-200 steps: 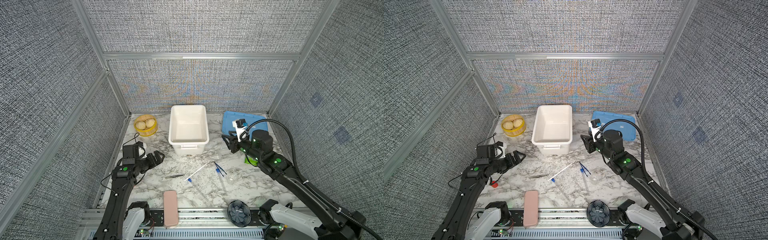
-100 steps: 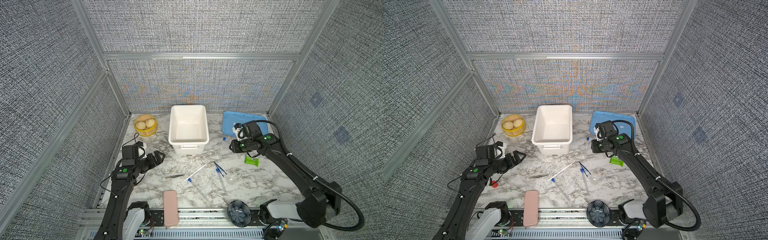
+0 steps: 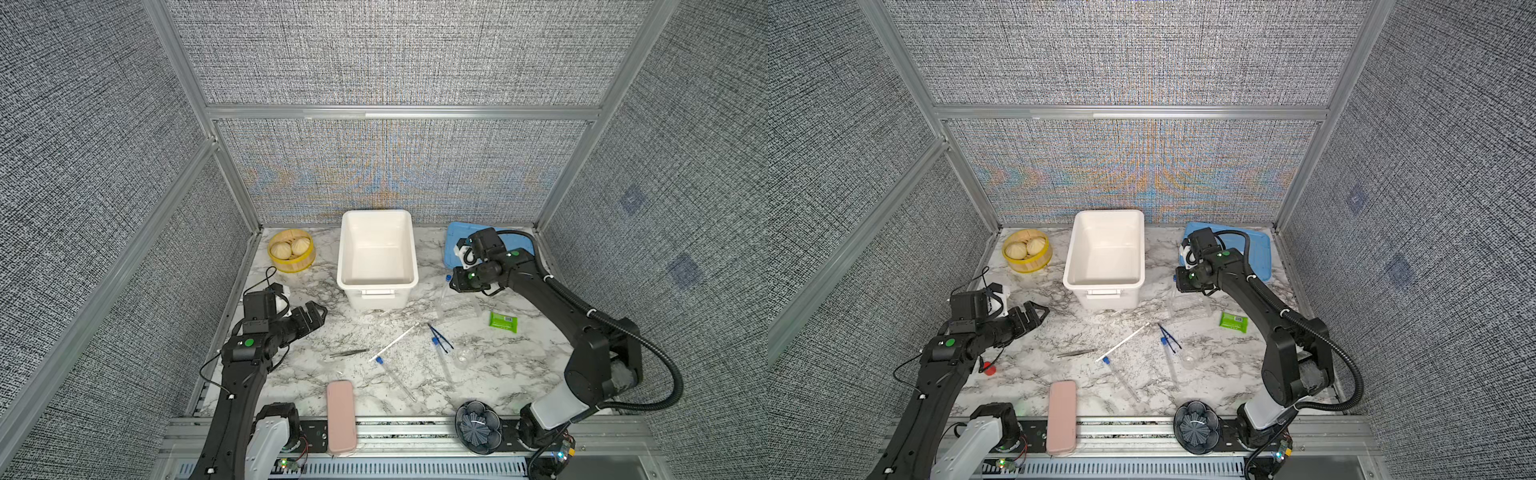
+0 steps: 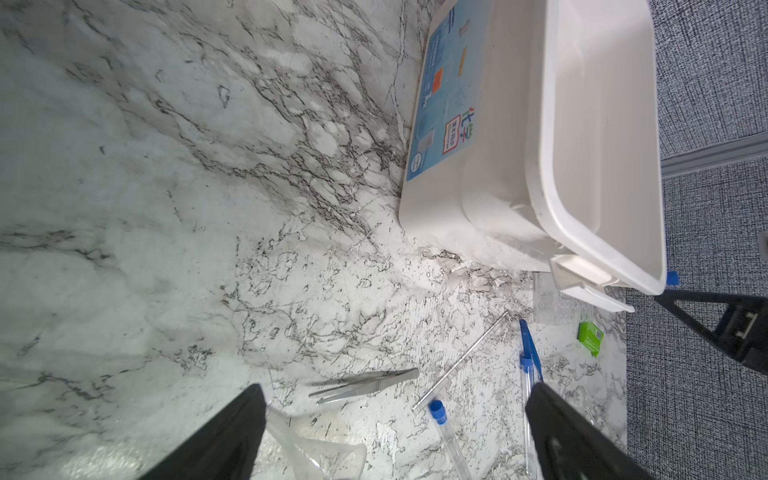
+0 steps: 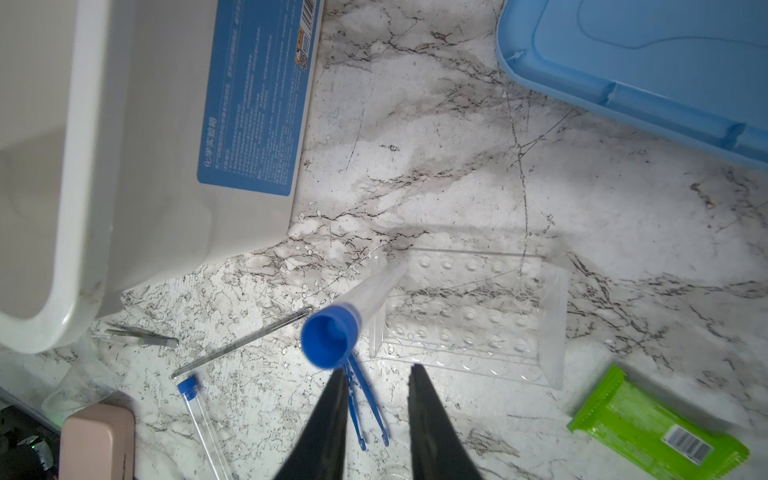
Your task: Organize the chemistry lab equipment
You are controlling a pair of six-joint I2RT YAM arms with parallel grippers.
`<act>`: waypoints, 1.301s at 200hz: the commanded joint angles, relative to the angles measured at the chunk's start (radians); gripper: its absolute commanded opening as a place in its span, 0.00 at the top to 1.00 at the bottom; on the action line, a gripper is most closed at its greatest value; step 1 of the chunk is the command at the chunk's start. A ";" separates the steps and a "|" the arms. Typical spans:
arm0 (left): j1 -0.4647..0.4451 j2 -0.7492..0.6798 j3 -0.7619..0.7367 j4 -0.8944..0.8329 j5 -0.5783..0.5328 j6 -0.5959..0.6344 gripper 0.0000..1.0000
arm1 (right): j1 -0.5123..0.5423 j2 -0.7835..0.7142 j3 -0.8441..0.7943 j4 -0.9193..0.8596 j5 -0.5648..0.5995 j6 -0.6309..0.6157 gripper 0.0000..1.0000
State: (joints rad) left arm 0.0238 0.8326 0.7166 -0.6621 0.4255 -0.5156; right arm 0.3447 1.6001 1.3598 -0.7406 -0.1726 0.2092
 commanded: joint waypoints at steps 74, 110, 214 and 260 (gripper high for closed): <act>0.001 0.011 0.006 0.003 0.018 0.009 0.01 | -0.001 0.001 -0.008 0.048 0.015 -0.021 0.74; 0.001 0.005 0.006 0.005 0.021 0.008 0.01 | -0.001 0.007 -0.012 0.067 0.005 -0.016 0.74; 0.001 0.002 0.003 0.003 0.015 0.006 0.01 | 0.004 -0.157 -0.109 0.064 0.036 -0.001 0.73; 0.002 0.002 0.004 0.003 0.013 0.005 0.01 | 0.113 -0.252 -0.197 0.023 0.039 0.017 0.69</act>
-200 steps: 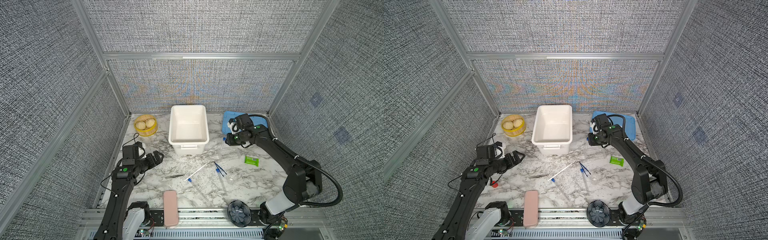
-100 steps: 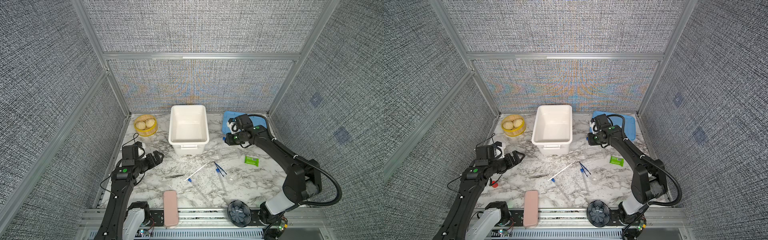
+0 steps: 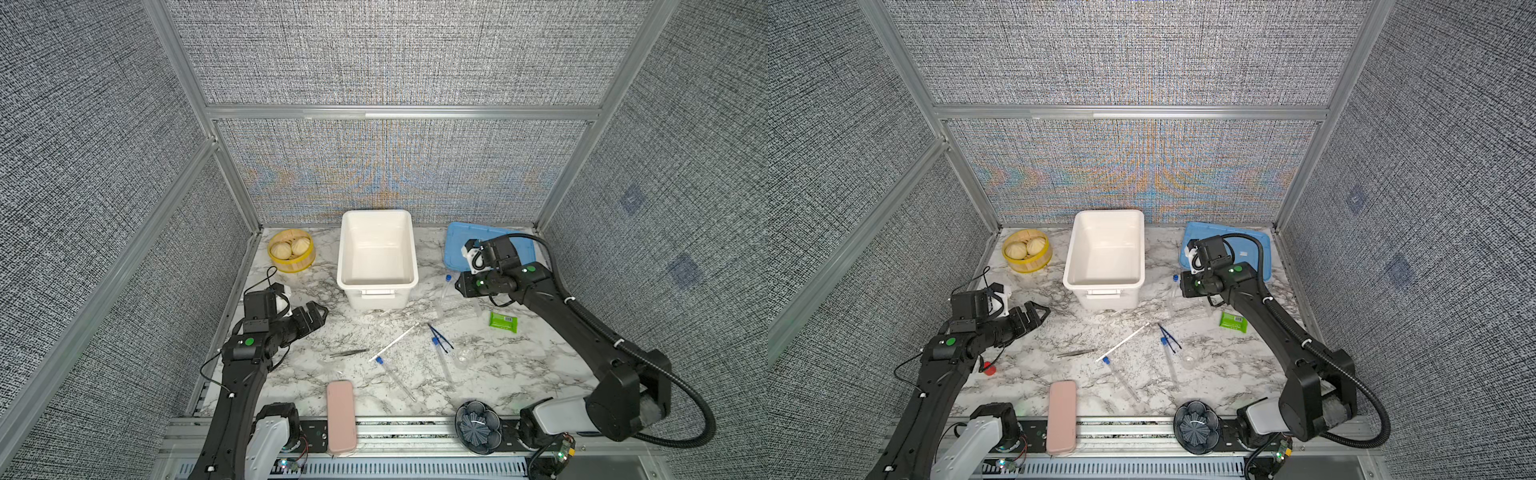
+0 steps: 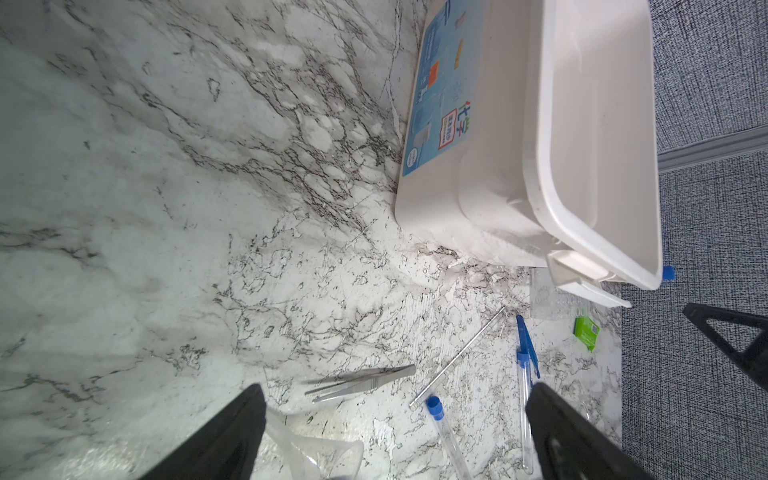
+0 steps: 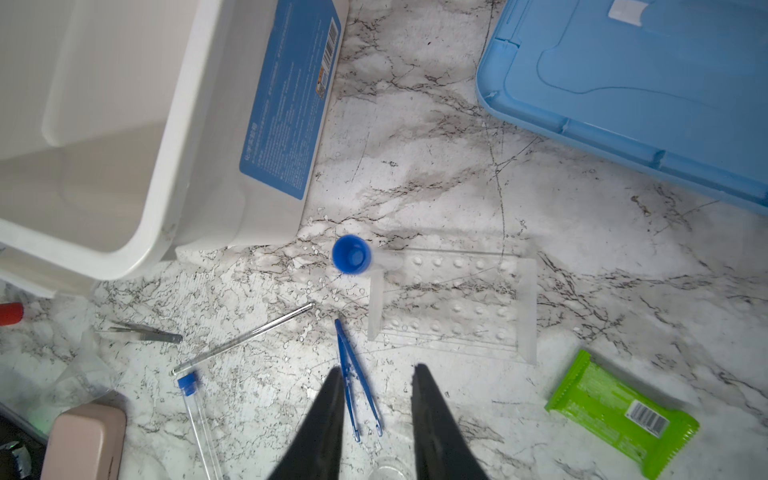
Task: Organize the chemistry lab equipment
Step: 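Move the right gripper down to a blue-capped tube lying near the glass rod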
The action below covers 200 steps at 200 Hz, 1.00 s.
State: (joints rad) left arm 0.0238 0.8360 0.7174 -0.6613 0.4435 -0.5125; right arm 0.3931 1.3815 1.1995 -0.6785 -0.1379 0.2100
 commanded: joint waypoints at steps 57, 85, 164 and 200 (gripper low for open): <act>0.001 -0.014 0.002 0.003 -0.016 -0.003 0.01 | 0.264 -0.015 -0.175 -0.075 0.037 0.048 0.60; 0.002 -0.020 -0.003 0.004 -0.018 -0.003 0.01 | 0.275 0.028 -0.228 -0.047 0.049 0.055 0.59; 0.002 -0.021 0.000 0.003 -0.025 -0.004 0.01 | 0.286 0.156 -0.281 0.127 0.042 0.077 0.66; 0.001 -0.017 0.000 0.003 -0.021 -0.003 0.01 | 0.286 0.206 -0.256 0.137 0.057 0.068 0.68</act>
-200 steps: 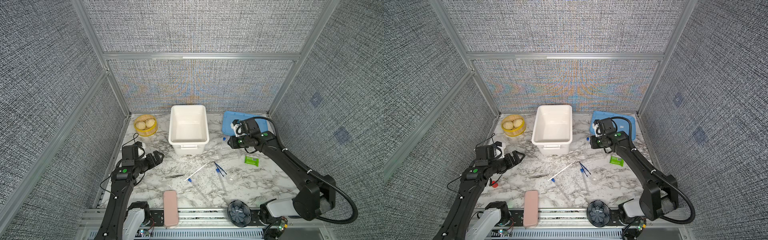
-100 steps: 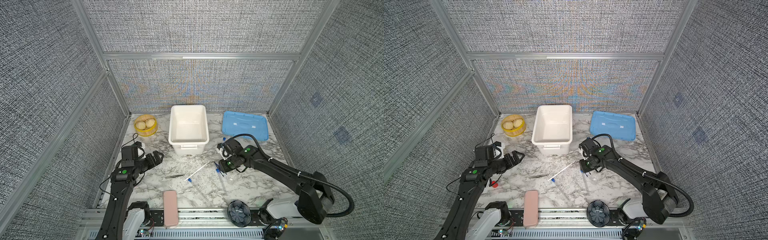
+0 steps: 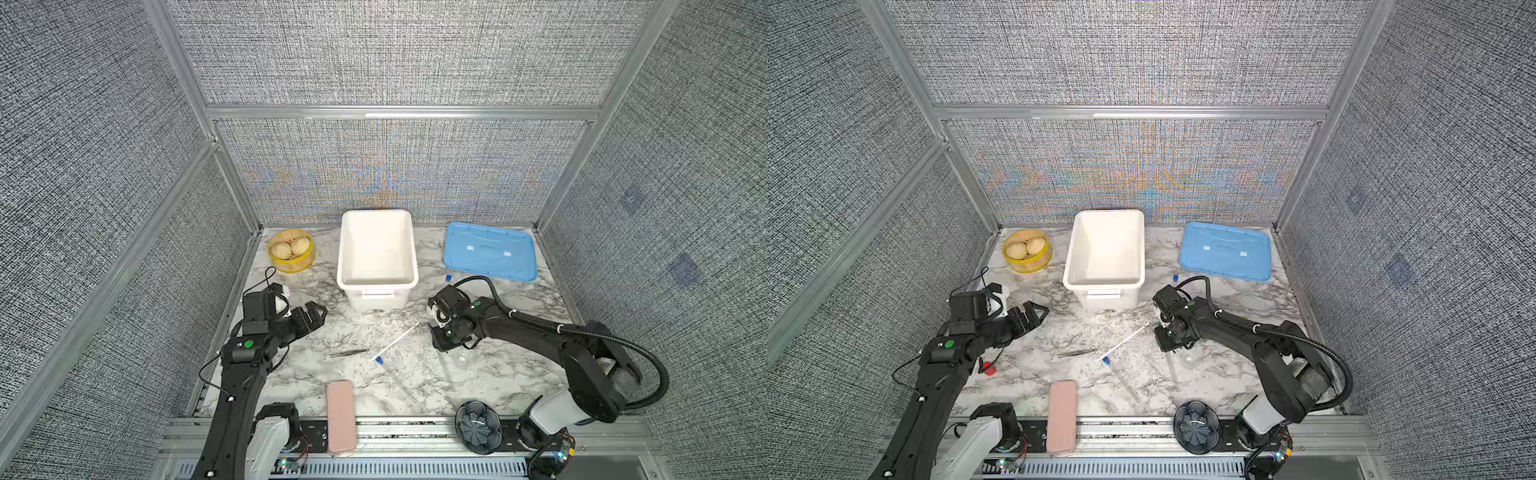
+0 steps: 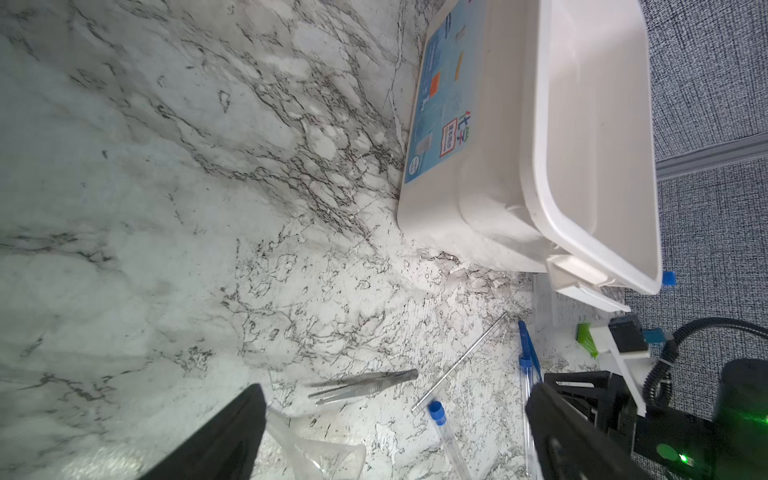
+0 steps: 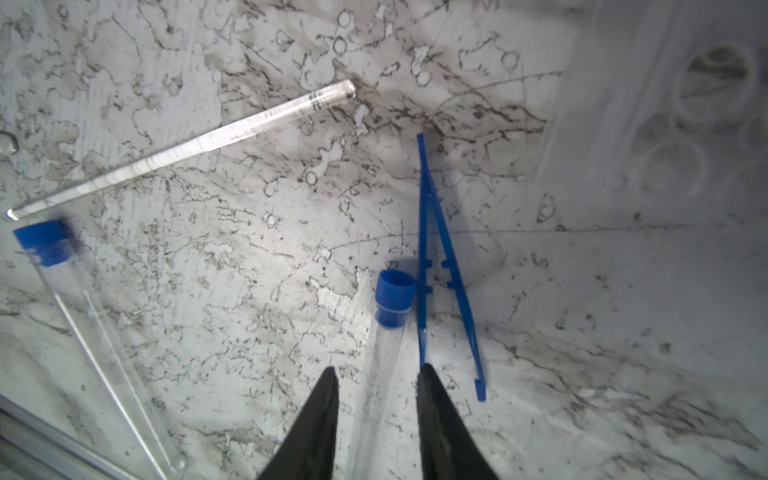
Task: Organize the chemistry lab equipment
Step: 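Move the right gripper down to a blue-capped tube lying near the glass rod, then close the right gripper on the tube's blue cap and lift it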
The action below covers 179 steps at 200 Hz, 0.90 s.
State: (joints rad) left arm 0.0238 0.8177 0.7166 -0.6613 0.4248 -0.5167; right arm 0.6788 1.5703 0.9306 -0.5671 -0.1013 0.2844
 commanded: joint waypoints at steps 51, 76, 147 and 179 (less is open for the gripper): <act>0.001 0.005 0.001 0.004 0.001 0.003 0.01 | 0.004 0.051 0.003 0.040 0.036 -0.010 0.74; 0.001 0.009 0.000 0.005 0.002 0.003 0.01 | 0.006 0.054 0.002 0.045 0.041 -0.008 0.74; 0.001 0.008 0.000 0.003 0.004 0.003 0.01 | 0.043 0.087 0.047 0.019 0.060 -0.005 0.74; 0.001 0.011 0.001 0.003 0.005 0.003 0.01 | 0.049 0.104 0.045 0.029 0.074 -0.003 0.74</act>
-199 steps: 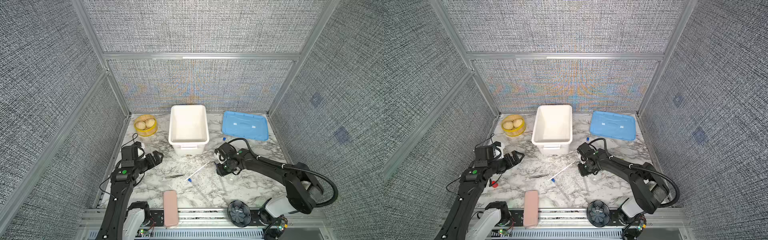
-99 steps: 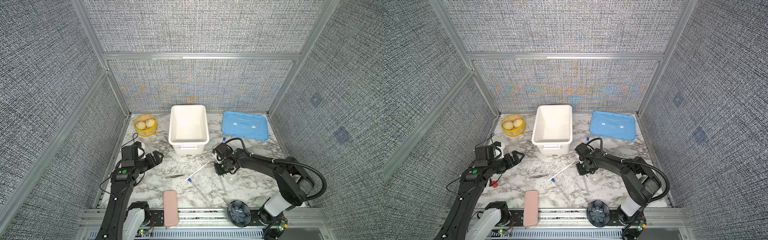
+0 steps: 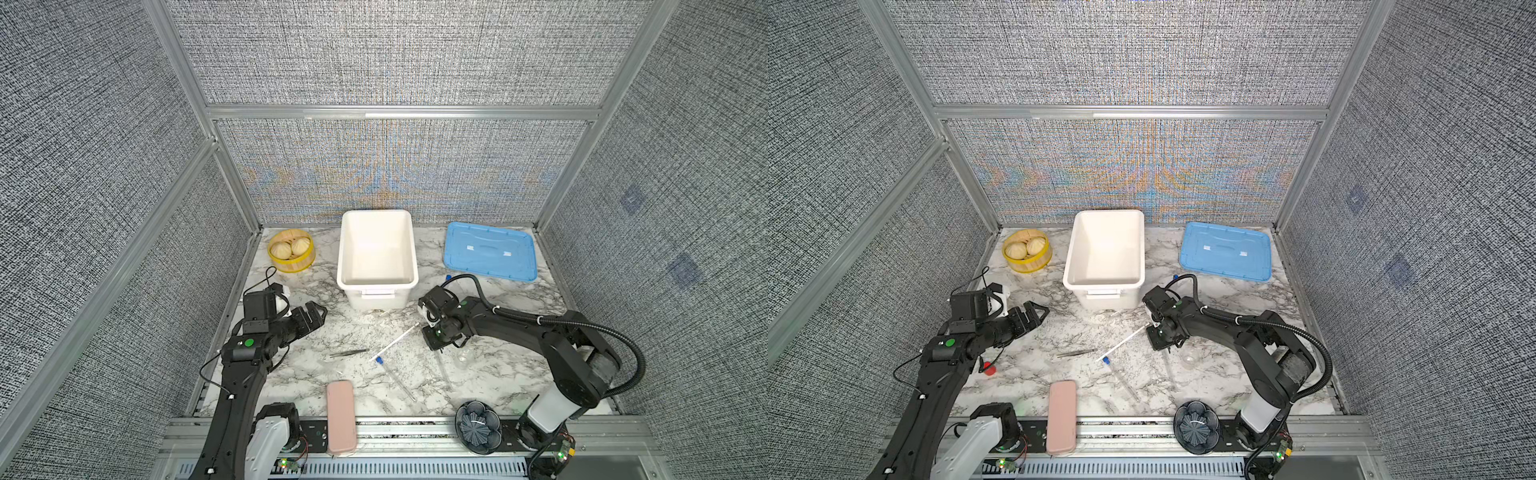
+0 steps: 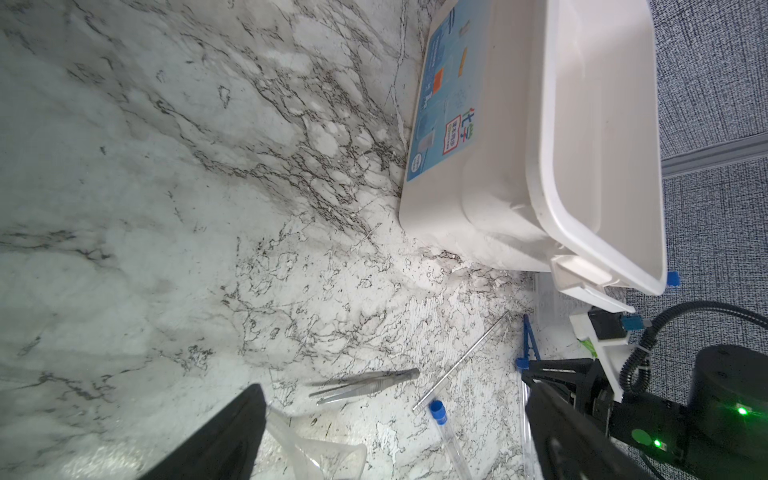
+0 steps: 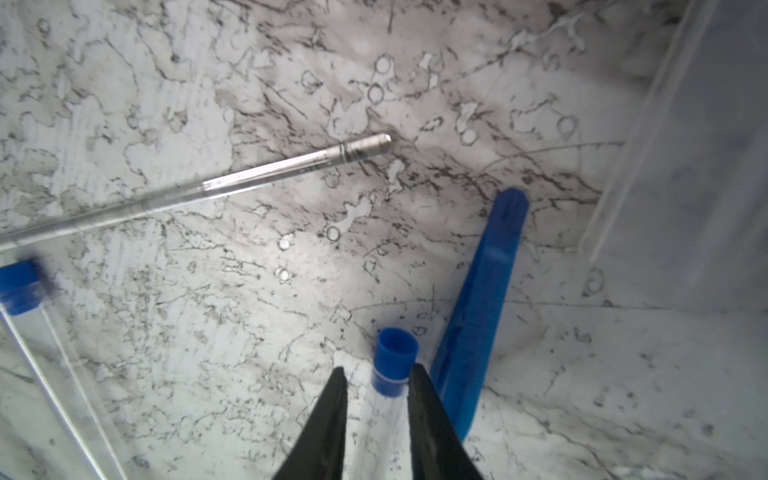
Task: Organize the chemistry lab equipment
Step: 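Close the right gripper on the tube's blue cap and lift it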
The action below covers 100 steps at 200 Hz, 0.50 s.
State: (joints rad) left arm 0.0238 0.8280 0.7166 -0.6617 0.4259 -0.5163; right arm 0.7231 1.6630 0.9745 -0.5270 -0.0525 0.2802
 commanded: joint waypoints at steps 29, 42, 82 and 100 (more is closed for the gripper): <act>0.001 0.000 0.002 0.003 0.005 0.002 0.01 | 0.012 0.027 0.007 -0.007 0.033 0.005 0.74; 0.002 0.002 0.003 0.004 0.005 0.002 0.01 | 0.017 0.035 0.013 -0.011 0.035 0.007 0.74; 0.001 -0.001 0.000 0.004 0.007 0.002 0.01 | 0.031 0.052 0.012 -0.027 0.045 0.012 0.75; 0.002 -0.001 0.000 0.004 0.007 0.001 0.01 | 0.032 0.059 0.013 -0.023 0.050 0.014 0.75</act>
State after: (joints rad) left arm 0.0238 0.8284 0.7166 -0.6613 0.4263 -0.5163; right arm 0.7521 1.7092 0.9878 -0.5320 -0.0082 0.2852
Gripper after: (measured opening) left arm 0.988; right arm 0.244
